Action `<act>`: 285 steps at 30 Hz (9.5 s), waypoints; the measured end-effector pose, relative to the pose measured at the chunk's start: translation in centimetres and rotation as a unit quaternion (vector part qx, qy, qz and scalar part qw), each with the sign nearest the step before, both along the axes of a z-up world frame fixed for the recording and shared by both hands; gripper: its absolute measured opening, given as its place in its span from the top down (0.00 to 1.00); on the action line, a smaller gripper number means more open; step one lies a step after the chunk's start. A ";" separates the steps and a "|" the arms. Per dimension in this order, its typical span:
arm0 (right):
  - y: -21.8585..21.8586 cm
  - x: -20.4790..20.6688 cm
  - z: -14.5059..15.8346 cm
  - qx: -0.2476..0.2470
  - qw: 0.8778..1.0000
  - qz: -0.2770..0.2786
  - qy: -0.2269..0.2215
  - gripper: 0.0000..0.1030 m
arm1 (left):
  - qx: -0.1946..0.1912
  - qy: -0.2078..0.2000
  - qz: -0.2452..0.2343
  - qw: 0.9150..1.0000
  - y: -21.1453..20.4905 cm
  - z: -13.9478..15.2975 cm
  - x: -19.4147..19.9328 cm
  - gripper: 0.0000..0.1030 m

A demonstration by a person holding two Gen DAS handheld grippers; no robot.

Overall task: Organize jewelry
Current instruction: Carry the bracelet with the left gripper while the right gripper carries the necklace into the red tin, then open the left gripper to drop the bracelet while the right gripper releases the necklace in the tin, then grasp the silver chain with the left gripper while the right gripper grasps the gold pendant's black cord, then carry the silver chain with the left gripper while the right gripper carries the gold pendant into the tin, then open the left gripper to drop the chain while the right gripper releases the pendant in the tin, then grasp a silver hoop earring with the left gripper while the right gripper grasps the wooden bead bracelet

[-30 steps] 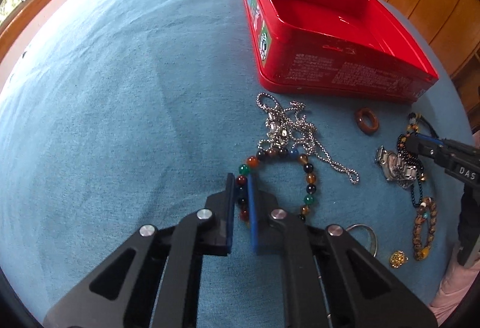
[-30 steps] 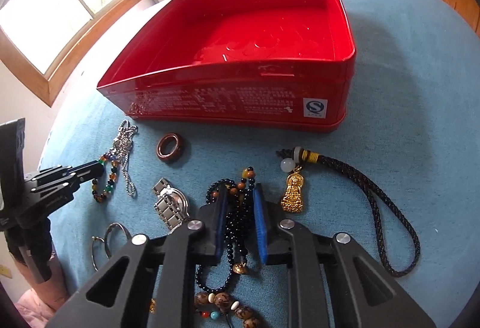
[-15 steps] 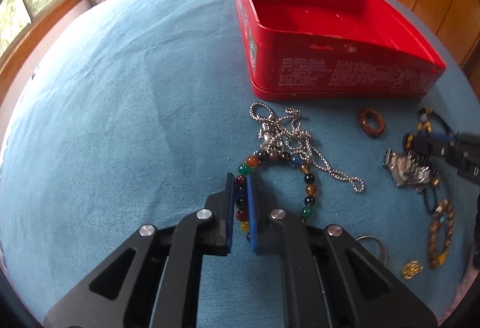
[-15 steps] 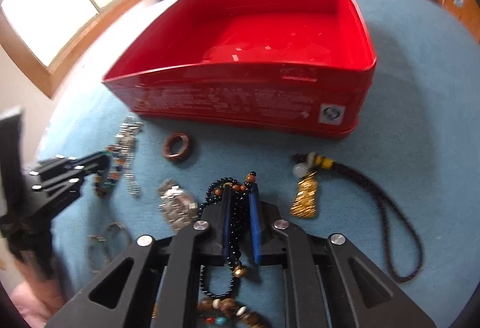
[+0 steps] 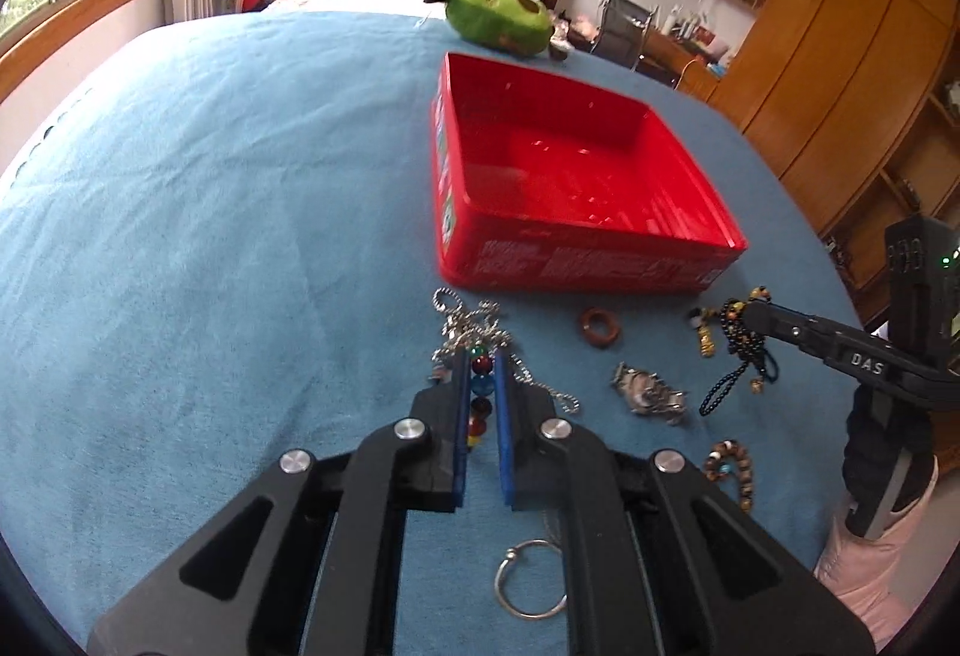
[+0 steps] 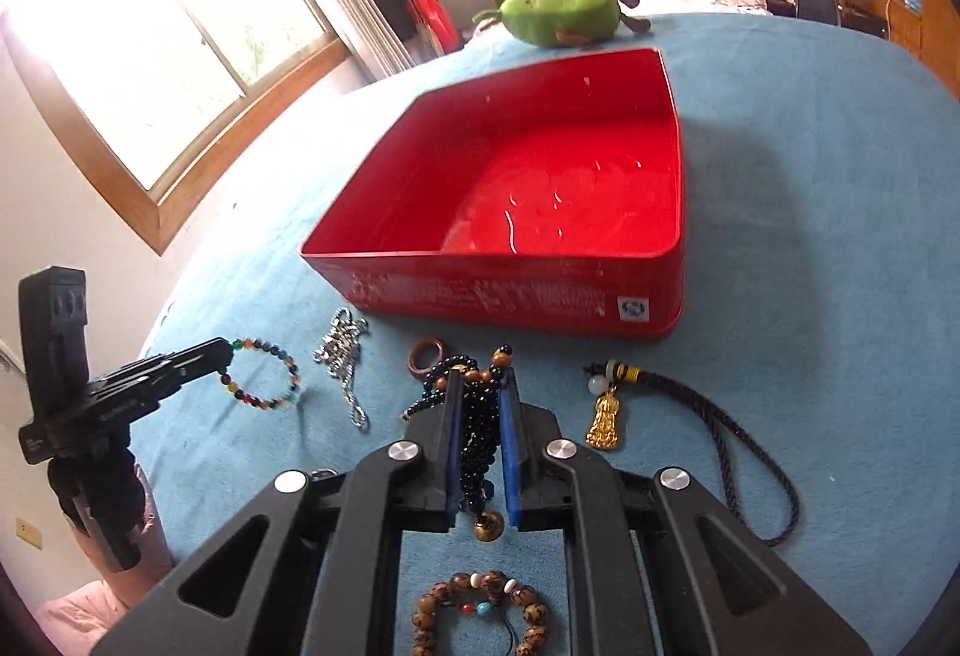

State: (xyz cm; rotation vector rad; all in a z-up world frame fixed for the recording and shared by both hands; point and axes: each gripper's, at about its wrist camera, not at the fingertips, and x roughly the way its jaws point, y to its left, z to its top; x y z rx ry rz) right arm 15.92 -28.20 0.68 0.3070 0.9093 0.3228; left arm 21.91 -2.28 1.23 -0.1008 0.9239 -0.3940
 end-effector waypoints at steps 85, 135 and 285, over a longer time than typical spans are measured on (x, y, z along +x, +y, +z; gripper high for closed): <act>-0.7 8.5 4.5 -0.068 0.995 -0.065 -0.018 0.67 | 0.055 -0.034 0.028 0.997 -4.1 3.9 6.4 0.16; 0.0 5.4 -6.0 -0.103 0.986 -0.042 0.125 0.75 | 0.131 0.076 -0.013 0.988 -5.8 -8.0 3.8 0.54; 2.0 -3.2 -2.4 -0.049 0.997 -0.007 0.051 0.84 | 0.087 0.032 0.011 0.996 -0.9 -3.9 -6.3 0.61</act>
